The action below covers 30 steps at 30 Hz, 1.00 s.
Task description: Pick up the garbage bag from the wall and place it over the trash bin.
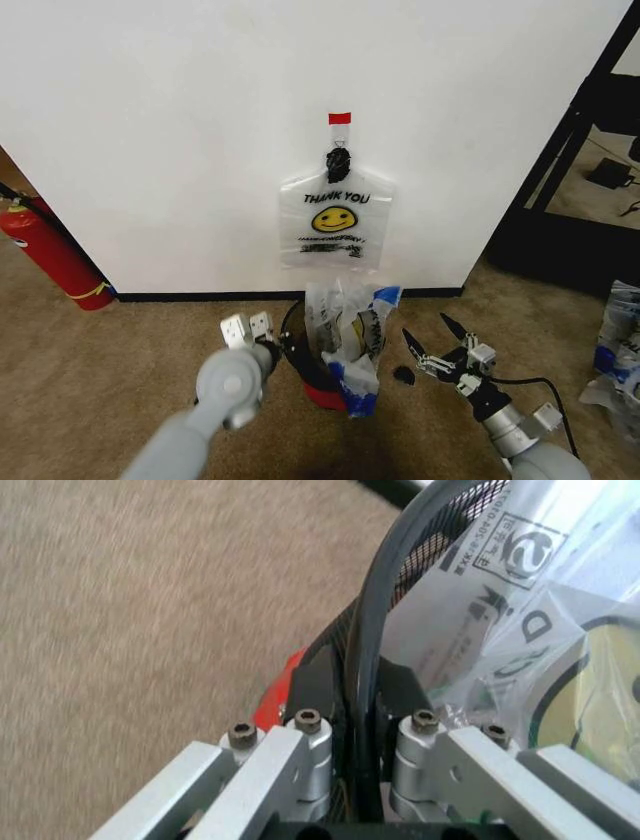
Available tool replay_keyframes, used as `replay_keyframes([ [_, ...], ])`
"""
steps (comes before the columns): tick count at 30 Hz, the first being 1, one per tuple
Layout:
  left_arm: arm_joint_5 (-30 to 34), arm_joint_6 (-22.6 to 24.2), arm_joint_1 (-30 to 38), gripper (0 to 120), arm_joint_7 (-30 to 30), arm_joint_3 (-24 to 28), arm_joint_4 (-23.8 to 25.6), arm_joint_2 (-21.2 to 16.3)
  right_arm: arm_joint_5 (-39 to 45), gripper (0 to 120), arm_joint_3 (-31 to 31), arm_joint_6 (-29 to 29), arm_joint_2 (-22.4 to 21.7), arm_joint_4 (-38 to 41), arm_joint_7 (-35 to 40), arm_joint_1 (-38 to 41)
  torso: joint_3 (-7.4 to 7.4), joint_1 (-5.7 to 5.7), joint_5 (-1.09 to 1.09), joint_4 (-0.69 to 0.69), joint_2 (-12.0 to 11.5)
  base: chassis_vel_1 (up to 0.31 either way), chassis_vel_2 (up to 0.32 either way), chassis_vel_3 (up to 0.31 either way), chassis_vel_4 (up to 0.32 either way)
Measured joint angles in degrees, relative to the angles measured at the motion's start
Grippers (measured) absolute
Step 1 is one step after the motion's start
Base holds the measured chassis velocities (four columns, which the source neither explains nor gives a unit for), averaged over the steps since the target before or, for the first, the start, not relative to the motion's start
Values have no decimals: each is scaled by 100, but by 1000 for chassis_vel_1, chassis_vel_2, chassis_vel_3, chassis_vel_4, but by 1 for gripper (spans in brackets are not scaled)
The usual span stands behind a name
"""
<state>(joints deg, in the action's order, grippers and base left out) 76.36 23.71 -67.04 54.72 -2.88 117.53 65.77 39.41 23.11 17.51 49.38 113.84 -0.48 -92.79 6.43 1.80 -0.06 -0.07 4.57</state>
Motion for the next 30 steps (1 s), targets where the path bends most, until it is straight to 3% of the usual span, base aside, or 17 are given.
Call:
replay_keyframes([
  [7,-149,-111,-161,4,-35,51,-173,72,-328,100,-11,-83,39,-23,330,2,1,0,2,-1,0,0,0,0,0],
  [17,-687,-687,-309,4,-712,199,-297,334,-474,100,49,0,71,-18,339,-94,1,1,1,-2,-1,0,0,0,0],
  [28,-1257,-667,-292,5,-656,362,-477,512,-585,100,47,12,116,1,354,-130,1,1,1,-2,-1,0,0,0,0],
  [30,-1306,-615,-293,12,-630,359,-398,509,-597,100,40,13,128,1,354,-130,1,1,1,-1,-1,0,0,0,0],
])
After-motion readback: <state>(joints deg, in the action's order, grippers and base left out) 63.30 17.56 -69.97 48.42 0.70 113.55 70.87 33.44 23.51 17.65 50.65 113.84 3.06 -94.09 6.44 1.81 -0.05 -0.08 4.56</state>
